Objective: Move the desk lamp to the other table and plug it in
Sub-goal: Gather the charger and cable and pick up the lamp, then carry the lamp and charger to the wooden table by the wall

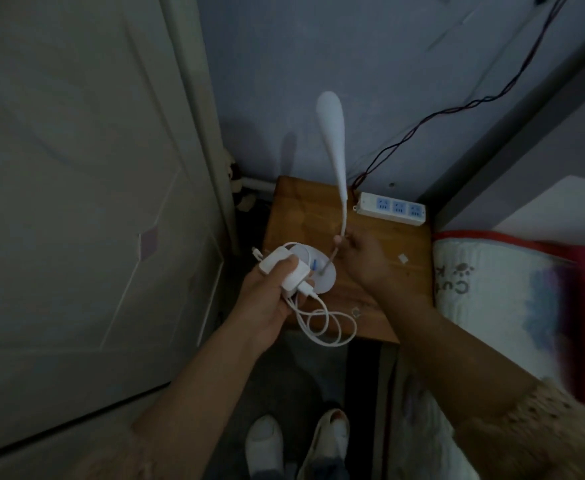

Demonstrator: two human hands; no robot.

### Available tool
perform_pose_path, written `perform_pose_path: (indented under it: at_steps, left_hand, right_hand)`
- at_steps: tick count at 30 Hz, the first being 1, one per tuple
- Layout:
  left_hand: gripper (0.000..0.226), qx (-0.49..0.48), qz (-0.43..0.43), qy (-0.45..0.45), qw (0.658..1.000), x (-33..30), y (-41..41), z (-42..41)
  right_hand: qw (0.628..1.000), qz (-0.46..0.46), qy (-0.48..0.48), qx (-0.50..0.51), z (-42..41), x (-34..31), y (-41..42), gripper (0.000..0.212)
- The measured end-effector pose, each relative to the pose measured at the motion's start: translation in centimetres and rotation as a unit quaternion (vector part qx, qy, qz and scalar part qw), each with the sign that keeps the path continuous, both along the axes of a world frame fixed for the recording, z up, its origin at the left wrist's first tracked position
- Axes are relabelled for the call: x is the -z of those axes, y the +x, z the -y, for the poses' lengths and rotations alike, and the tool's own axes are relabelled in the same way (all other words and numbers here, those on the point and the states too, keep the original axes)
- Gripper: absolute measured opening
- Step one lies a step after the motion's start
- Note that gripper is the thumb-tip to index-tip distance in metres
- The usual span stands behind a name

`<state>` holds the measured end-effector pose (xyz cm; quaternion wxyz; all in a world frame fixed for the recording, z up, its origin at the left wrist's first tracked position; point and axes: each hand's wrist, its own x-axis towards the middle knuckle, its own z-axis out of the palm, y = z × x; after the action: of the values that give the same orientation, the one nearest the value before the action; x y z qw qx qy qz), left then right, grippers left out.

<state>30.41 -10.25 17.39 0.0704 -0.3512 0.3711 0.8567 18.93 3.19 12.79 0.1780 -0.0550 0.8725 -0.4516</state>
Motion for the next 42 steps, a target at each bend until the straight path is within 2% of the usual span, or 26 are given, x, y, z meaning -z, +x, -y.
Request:
perform_pose_path:
  at_steps: [5, 13, 17, 19, 21, 24, 29, 33, 34, 37, 42]
  left_hand:
    - [0.014, 0.02, 0.01, -0.001, 1.0, -2.9, -0.3, -2.3]
    - [0.008, 0.123, -0.055, -0.018, 0.991, -10.2, 1.0, -9.6]
    - [0.005, 0.191, -0.081, -0.022, 0.978, -13.8, 4.9, -15.1]
    - [0.009, 0.254, -0.098, -0.016, 0.962, -15.9, 8.7, -19.3]
    - [0.011, 0.283, -0.106, -0.005, 0.953, -16.6, 10.5, -21.0]
    - [0.005, 0.357, -0.112, 0.0, 0.927, -19.2, 16.0, -26.4]
    - [0.007, 0.511, -0.147, 0.017, 0.847, -23.9, 25.6, -35.7]
    - [0.013, 0.623, -0.197, 0.05, 0.755, -27.4, 32.9, -42.2]
    - [0.012, 0.636, -0.2, 0.056, 0.743, -27.7, 33.9, -43.0]
    - [0.01, 0.712, -0.198, 0.062, 0.671, -29.2, 39.0, -46.4]
    - [0.01, 0.832, -0.212, 0.072, 0.507, -31.0, 49.4, -49.4]
  right_hand:
    - [0.999, -0.018, 0.024, 0.032, -3.6, -5.0, 2.1, 0.029]
    - [0.988, -0.079, 0.021, 0.132, -14.5, -13.8, 9.8, 0.015]
    - [0.976, -0.069, -0.01, 0.206, -21.6, -18.0, 17.7, 0.031]
    - [0.958, -0.084, -0.006, 0.272, -26.0, -20.4, 24.1, 0.03]
    - [0.953, -0.095, 0.009, 0.289, -27.7, -21.8, 27.3, 0.03]
    - [0.93, -0.118, 0.038, 0.345, -31.8, -25.3, 36.1, 0.024]
    - [0.87, -0.125, 0.031, 0.476, -37.0, -30.2, 50.0, 0.017]
    - [0.792, -0.135, 0.046, 0.594, -39.4, -33.1, 60.2, 0.016]
    - [0.778, -0.133, 0.04, 0.613, -39.4, -33.5, 61.8, 0.015]
    - [0.697, -0.147, 0.044, 0.701, -38.5, -35.1, 69.0, 0.017]
    - [0.552, -0.166, 0.017, 0.817, -34.0, -36.8, 80.9, 0.021]
